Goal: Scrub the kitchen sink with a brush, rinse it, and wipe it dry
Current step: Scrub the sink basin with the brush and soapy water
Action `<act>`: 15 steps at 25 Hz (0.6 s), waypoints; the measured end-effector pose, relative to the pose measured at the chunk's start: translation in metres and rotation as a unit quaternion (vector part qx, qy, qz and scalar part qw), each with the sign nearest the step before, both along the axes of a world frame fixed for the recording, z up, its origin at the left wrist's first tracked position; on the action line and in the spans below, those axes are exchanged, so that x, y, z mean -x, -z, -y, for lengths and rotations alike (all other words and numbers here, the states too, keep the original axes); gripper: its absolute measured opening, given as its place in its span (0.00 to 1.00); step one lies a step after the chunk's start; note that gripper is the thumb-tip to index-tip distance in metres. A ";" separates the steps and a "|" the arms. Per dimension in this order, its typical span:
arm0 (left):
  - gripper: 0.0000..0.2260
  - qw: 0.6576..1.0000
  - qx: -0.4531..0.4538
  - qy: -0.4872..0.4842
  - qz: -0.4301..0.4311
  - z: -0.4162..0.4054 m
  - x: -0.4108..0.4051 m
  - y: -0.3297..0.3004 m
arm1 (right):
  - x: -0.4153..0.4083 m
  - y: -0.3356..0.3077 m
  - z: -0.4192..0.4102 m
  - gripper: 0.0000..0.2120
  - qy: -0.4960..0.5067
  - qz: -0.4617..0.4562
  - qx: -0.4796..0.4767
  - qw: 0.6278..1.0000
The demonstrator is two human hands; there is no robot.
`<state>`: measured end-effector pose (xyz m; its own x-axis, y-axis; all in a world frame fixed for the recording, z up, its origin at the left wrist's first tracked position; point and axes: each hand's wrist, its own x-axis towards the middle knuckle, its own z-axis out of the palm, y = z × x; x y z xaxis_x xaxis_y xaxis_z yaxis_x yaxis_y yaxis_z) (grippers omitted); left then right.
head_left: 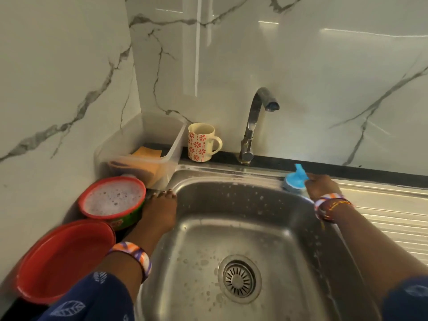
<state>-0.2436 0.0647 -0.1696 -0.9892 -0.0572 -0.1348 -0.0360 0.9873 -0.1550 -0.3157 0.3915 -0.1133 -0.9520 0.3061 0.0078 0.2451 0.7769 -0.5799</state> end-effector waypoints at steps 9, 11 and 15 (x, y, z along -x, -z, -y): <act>0.25 1.000 -0.009 -0.011 -0.022 -0.002 -0.004 0.001 | 0.022 0.025 0.178 0.18 -0.206 0.031 0.159 0.965; 0.25 1.000 0.003 -0.007 -0.028 -0.001 -0.004 0.003 | 0.020 0.013 0.222 0.18 -0.240 0.039 0.156 0.957; 0.24 0.999 0.013 0.000 -0.031 -0.001 -0.003 0.002 | 0.016 0.006 0.217 0.17 -0.260 0.041 0.106 0.959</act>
